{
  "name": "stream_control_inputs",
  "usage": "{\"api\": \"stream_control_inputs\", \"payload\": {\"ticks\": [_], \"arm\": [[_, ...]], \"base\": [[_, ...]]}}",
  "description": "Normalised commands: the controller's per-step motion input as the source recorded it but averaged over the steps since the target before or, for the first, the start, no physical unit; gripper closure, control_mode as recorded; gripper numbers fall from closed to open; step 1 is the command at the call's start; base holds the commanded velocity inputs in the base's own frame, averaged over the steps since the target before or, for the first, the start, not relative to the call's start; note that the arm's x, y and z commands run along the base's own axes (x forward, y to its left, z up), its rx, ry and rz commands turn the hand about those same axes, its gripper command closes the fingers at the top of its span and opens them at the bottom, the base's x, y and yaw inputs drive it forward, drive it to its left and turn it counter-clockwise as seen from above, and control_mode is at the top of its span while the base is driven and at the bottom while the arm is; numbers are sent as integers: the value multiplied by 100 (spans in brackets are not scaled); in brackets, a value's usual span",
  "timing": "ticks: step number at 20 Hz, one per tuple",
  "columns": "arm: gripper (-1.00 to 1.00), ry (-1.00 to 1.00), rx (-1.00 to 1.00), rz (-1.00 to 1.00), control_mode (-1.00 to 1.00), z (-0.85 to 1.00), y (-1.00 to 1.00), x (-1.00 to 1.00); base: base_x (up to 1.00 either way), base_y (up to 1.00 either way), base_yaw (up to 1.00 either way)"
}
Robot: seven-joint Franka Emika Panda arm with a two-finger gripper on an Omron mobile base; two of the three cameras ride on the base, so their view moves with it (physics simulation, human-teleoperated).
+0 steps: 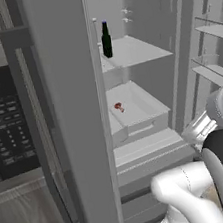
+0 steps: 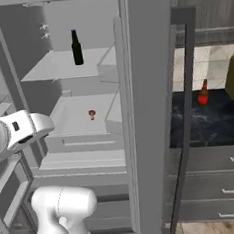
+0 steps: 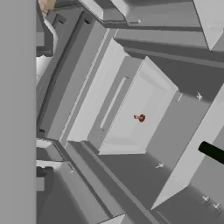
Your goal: Place the beers on the top shelf of the fridge to keep them out of children's reach, and place the mushroom on lower shelves for easy access.
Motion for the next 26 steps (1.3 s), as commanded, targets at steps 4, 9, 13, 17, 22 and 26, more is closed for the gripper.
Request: {"api": "stream_control_inputs", "payload": {"ticks": [4, 9, 13, 17, 22, 26], "arm": [[-100, 0, 0, 0, 100, 0, 0, 0], [-100, 0, 0, 0, 100, 0, 0, 0], [-100, 0, 0, 0, 100, 0, 0, 0], [-100, 0, 0, 0, 100, 0, 0, 0], [-100, 0, 0, 0, 100, 0, 0, 0], [-100, 0, 0, 0, 100, 0, 0, 0]], "base": [[-89, -47, -6], [-73, -90, -20], [-29, -100, -30], [0, -100, -26], [11, -99, -11], [41, -79, 1]]}}
